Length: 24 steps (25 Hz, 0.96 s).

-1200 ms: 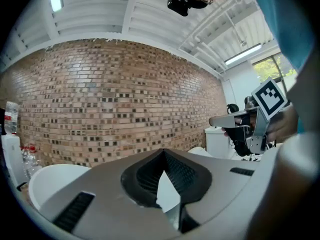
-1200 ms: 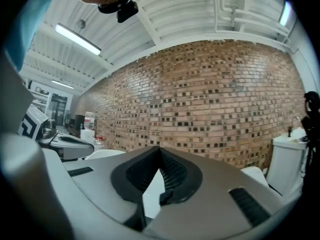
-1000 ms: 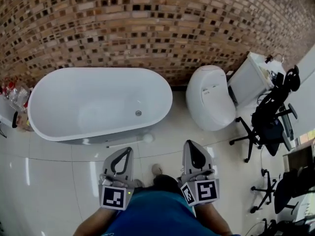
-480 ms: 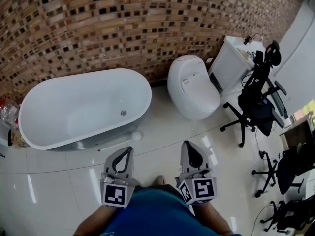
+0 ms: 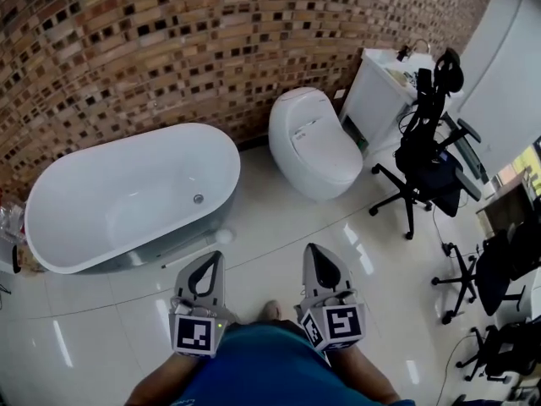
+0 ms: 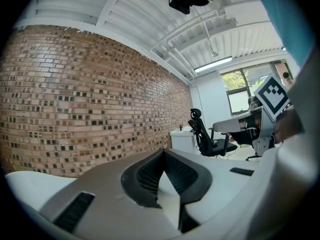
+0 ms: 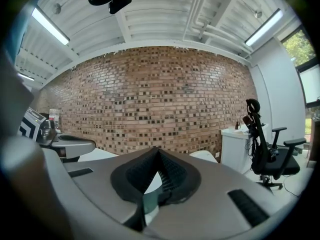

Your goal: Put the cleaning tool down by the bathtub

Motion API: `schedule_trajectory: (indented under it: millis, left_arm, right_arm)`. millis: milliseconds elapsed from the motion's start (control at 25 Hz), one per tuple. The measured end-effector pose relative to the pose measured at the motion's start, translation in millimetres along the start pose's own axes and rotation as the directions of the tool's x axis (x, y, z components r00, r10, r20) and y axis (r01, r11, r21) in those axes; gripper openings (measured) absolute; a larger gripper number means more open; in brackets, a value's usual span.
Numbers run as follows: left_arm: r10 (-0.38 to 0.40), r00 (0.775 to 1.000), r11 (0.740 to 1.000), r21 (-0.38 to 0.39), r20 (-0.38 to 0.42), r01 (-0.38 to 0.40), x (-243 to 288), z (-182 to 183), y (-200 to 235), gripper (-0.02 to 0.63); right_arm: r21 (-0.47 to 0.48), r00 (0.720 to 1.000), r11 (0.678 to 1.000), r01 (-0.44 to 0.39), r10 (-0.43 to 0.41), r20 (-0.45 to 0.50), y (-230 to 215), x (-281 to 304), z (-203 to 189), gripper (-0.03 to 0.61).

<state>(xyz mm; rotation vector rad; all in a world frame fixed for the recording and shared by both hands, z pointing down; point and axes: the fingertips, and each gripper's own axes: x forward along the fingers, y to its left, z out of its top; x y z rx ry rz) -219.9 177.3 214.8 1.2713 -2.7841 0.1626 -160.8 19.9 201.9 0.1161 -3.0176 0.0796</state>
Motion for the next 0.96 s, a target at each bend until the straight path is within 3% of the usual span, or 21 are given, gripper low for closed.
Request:
schedule_trajectory:
  millis: [680,960]
  left_arm:
    - [-0.128,0.992,0.992,0.010,0.004,0.128,31,0,-37,0.000]
    - [-0.138,0.990,0.990,0.002,0.003,0.138,36,-3,-38,0.000]
  right_arm:
    - [-0.006,0.997,0.997,0.082,-0.082,-0.003,-33,-16,-1,0.000]
    - [-0.005,0.997,0.997,0.082,-0.082,-0.009,-35,-12,-6,0.000]
